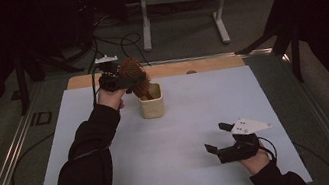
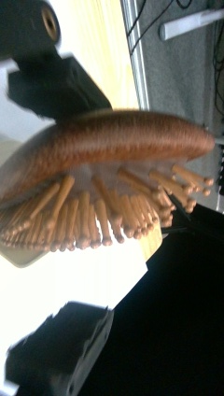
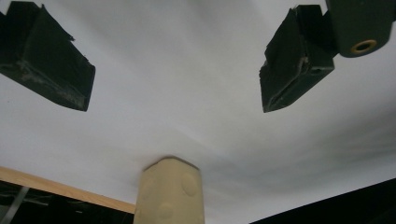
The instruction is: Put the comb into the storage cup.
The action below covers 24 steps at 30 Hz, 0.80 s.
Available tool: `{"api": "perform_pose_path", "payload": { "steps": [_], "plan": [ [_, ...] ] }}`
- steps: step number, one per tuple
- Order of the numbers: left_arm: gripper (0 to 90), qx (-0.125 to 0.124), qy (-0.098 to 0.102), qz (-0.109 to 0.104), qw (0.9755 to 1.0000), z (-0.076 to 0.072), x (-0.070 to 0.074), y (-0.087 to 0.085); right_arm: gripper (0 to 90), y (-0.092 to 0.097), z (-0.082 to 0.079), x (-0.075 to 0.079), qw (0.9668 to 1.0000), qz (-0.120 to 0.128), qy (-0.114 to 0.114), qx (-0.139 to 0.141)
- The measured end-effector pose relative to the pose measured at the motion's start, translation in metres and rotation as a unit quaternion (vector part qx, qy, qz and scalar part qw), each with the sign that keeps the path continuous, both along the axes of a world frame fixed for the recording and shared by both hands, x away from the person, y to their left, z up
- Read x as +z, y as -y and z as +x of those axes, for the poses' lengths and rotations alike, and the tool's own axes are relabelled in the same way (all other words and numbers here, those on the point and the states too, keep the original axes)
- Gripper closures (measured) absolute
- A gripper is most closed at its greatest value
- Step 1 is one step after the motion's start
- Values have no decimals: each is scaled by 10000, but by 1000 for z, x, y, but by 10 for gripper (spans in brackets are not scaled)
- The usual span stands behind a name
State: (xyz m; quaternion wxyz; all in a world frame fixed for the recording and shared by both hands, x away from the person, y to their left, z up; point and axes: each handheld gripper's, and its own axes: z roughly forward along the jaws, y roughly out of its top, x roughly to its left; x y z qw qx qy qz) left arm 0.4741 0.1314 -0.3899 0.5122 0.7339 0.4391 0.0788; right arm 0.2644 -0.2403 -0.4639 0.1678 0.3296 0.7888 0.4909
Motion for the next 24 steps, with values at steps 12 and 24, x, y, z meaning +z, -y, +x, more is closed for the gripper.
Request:
{"api": "perform_pose_path", "payload": {
  "steps": [12,24],
  "plan": [
    [0,-24,404,552,9977,-7,3,1,102,1,1,0,10000,35,26,-10],
    [0,-78,601,521,9968,-13,9,-5,102,0,1,0,10000,1,34,-11]
  ]
}}
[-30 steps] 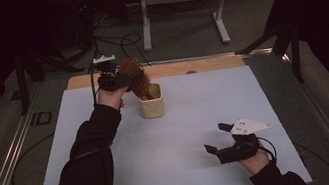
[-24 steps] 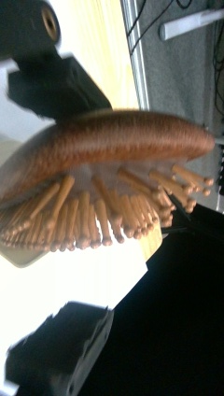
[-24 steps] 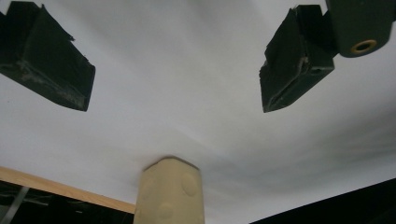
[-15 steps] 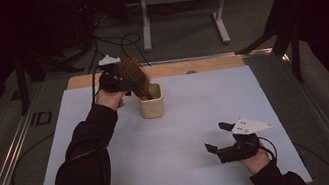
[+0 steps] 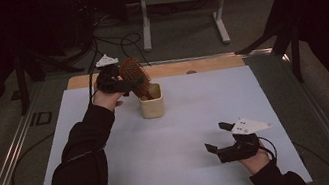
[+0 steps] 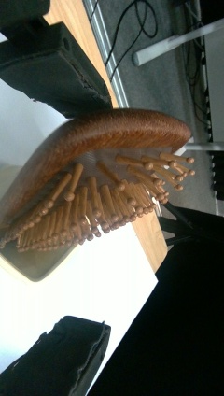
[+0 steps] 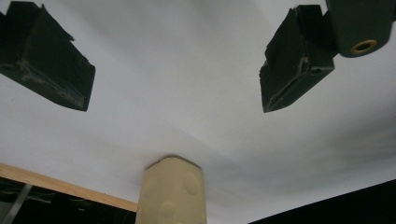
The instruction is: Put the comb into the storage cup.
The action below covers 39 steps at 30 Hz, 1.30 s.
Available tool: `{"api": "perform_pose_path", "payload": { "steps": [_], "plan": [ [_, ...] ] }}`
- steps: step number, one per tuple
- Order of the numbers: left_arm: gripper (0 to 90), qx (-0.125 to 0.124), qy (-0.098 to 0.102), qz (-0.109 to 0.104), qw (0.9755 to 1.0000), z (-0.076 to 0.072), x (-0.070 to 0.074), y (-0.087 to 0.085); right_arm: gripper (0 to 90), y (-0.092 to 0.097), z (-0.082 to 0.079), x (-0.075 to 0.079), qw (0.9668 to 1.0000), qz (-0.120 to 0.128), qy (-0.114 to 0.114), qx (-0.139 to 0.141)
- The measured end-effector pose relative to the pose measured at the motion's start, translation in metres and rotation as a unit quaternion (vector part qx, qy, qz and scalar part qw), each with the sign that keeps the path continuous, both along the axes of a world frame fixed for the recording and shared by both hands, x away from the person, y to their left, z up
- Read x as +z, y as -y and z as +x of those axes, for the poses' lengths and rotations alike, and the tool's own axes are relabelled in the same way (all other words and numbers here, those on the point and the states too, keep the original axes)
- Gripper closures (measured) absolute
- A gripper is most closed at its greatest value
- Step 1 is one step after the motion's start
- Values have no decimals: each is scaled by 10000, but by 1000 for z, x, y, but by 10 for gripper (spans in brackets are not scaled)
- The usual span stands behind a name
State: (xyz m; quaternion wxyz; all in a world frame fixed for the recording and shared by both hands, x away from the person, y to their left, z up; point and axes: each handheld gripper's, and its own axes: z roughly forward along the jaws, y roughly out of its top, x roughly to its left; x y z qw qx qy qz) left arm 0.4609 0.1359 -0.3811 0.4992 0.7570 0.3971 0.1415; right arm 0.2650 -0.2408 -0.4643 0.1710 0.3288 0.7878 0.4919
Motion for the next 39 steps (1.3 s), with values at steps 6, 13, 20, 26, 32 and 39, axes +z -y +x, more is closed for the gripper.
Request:
{"api": "perform_pose_path", "payload": {
  "steps": [6,13,20,26,32,39],
  "plan": [
    [0,-87,23,5,10000,-4,-3,-4,102,0,-1,0,10000,-33,10,2],
    [0,-214,-2,79,9997,-12,-7,-10,102,0,0,0,10000,-43,25,-10],
    [0,-301,16,54,9995,-24,-10,-21,102,-1,0,0,10000,-30,9,-21],
    [0,-385,6,48,9992,-35,-14,-32,102,-1,0,0,10000,-57,29,-26],
    [0,-485,-6,65,9988,-45,-20,-41,102,-1,-1,1,10000,-57,25,-25],
    [0,-554,-28,69,9984,-59,-26,-51,102,-2,-1,1,10000,-56,9,-29]
  ]
}}
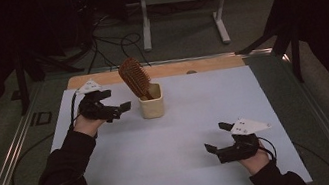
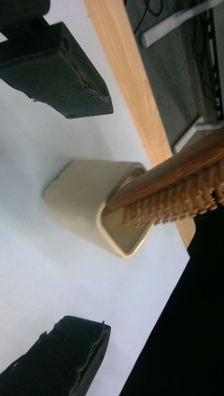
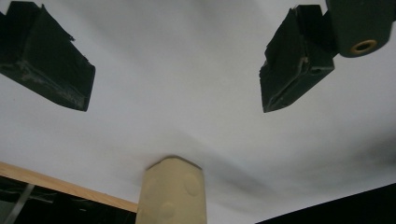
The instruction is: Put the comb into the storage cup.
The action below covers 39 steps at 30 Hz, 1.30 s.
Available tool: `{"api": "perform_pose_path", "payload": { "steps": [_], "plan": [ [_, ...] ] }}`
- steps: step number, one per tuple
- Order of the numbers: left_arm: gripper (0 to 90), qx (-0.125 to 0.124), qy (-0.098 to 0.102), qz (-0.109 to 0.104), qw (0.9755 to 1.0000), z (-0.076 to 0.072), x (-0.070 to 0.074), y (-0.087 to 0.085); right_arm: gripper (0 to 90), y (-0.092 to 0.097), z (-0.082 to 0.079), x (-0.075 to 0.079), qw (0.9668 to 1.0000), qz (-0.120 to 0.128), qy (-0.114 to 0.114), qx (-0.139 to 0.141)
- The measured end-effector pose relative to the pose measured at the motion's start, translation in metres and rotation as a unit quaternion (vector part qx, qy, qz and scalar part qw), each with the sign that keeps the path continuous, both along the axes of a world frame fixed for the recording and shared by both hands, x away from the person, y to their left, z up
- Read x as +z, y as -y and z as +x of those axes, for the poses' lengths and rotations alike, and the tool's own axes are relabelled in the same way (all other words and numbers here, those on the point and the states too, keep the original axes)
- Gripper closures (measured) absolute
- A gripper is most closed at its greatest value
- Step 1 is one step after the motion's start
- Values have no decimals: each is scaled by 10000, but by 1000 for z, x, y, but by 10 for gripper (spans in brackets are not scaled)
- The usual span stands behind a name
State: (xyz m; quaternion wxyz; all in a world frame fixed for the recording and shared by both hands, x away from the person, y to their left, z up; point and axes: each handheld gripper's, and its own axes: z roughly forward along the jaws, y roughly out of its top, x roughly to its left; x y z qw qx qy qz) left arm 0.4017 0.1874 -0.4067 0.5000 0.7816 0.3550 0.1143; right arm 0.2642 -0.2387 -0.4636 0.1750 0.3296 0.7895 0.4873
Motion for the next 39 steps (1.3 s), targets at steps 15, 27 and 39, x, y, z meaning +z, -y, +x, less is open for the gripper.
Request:
{"api": "perform_pose_path", "payload": {
  "steps": [15,27,39],
  "plan": [
    [0,-194,0,-72,9998,-31,-19,-15,102,0,0,0,10000,-34,13,-10],
    [0,-254,0,-70,9997,-56,-42,-33,102,1,2,-3,10000,-65,5,-2],
    [0,-194,-51,-63,9998,-82,-63,-49,102,2,2,-4,10000,-44,-10,22]
  ]
}}
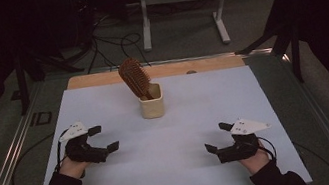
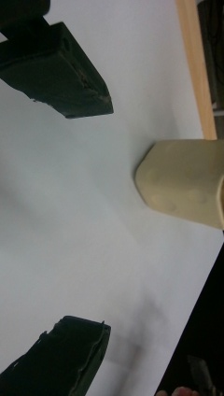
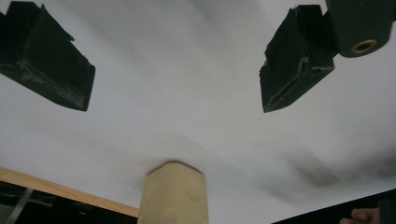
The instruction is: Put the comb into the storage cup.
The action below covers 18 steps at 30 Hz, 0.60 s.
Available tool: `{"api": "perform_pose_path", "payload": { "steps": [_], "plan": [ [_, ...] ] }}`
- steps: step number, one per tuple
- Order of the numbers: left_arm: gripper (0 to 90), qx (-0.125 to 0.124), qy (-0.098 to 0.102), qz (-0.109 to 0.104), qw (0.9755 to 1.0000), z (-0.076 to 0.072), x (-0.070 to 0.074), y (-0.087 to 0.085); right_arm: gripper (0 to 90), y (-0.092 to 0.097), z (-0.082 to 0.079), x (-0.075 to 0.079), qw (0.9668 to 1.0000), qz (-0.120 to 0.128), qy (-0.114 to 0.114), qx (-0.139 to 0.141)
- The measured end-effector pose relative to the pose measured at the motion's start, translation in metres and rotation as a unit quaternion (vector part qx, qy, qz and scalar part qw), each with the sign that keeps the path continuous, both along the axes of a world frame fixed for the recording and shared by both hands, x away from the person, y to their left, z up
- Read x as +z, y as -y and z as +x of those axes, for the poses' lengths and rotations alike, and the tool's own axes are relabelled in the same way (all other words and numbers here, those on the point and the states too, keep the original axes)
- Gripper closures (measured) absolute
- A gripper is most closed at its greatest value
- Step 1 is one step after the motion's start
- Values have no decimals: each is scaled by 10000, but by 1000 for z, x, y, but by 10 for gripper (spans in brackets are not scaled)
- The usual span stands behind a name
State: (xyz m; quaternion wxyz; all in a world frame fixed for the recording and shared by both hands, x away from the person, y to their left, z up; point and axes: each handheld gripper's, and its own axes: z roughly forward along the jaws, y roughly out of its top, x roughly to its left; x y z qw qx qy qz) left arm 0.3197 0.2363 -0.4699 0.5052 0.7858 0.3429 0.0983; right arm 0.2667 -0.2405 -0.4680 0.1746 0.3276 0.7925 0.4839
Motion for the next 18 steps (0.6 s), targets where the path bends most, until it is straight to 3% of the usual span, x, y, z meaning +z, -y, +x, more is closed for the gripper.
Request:
{"api": "perform_pose_path", "payload": {
  "steps": [8,13,18],
  "plan": [
    [0,-34,-6,-5,10000,-20,-15,-8,102,-1,-1,0,10000,-12,-11,2],
    [0,-39,1,187,9998,-33,-21,-12,102,-1,-1,-1,10000,-11,-10,1],
    [0,-46,31,150,9999,-41,-24,-17,102,1,-1,-1,10000,-12,9,18]
  ]
}}
